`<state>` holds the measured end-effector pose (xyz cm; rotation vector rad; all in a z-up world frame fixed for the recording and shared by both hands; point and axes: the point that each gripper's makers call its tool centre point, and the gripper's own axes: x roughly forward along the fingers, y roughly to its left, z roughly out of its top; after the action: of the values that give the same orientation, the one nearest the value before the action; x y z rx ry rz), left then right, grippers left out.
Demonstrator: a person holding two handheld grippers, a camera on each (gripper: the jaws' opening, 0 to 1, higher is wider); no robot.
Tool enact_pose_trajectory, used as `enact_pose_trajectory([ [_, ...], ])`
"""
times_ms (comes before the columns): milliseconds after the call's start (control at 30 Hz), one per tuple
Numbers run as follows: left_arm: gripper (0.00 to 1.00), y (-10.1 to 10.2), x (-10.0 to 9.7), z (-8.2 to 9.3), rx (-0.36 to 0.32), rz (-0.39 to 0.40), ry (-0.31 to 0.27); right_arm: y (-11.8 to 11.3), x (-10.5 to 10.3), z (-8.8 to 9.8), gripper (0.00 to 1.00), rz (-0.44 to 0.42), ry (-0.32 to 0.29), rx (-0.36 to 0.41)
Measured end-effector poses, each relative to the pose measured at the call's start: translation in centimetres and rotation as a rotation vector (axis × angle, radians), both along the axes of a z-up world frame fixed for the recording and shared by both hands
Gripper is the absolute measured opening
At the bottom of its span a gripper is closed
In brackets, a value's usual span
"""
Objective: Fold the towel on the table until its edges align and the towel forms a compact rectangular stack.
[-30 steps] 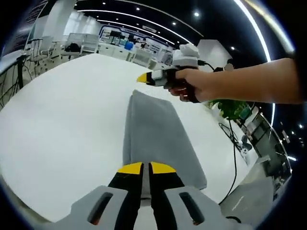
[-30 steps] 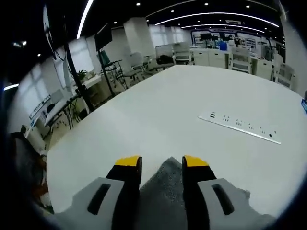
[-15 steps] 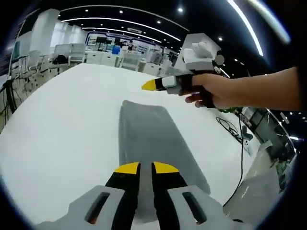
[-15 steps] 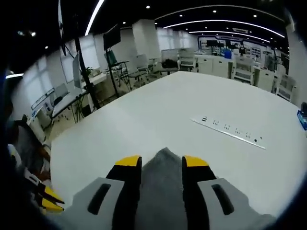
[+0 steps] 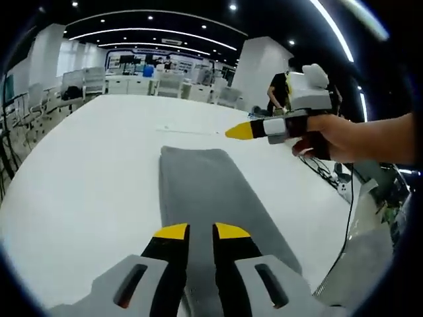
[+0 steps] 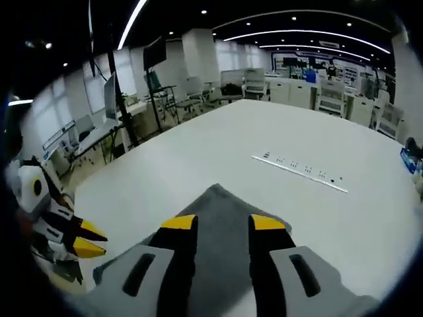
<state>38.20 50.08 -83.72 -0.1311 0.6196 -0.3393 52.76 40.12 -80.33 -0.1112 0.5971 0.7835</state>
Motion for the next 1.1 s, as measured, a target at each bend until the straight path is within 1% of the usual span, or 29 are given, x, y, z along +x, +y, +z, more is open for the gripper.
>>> enact_pose_trajectory([
  [200, 0.16, -0.5, 1.2, -0.7, 0.035, -0.029, 0.008, -1.3, -1.1, -0.2, 0.31, 0.002, 0.0, -0.001],
  [267, 0.16, -0.6, 1.5, -0.9, 0.041, -0.039, 0.008, -1.8, -1.7, -0.7, 0.31, 0.01, 0.006, -0.01],
  [400, 0.17, -0.7, 2.3, -1.8, 0.079, -0.068, 0.018, -2.7, -3.2, -1.8, 0.31, 0.034, 0.019, -0.03],
  [500, 0.17, -0.7, 2.7, -2.4, 0.098, -0.084, 0.027, -3.5, -4.2, -2.7, 0.31, 0.051, 0.022, -0.066],
  [667, 0.18, -0.5, 3.2, -3.1, 0.115, -0.097, 0.037, -4.3, -4.9, -2.9, 0.31, 0.055, 0.027, -0.07],
  [767, 0.18, -0.5, 3.6, -3.5, 0.131, -0.112, 0.038, -4.9, -5.7, -3.9, 0.32, 0.056, 0.048, -0.085],
  [833, 0.19, -0.2, 3.8, -4.1, 0.155, -0.124, 0.039, -5.1, -6.4, -4.5, 0.33, 0.062, 0.061, -0.092],
  [933, 0.19, 0.3, 3.7, -4.9, 0.159, -0.129, 0.064, -4.9, -7.4, -5.2, 0.33, 0.087, 0.079, -0.106],
  [1000, 0.19, 0.6, 3.6, -5.4, 0.181, -0.144, 0.073, -4.7, -8.3, -5.9, 0.33, 0.121, 0.098, -0.128],
  [1033, 0.19, 0.9, 3.5, -5.9, 0.2, -0.152, 0.088, -4.5, -8.6, -6.1, 0.32, 0.145, 0.096, -0.145],
  [1100, 0.19, 1.2, 3.4, -6.4, 0.203, -0.151, 0.099, -4.4, -9.1, -6.4, 0.31, 0.157, 0.101, -0.152],
])
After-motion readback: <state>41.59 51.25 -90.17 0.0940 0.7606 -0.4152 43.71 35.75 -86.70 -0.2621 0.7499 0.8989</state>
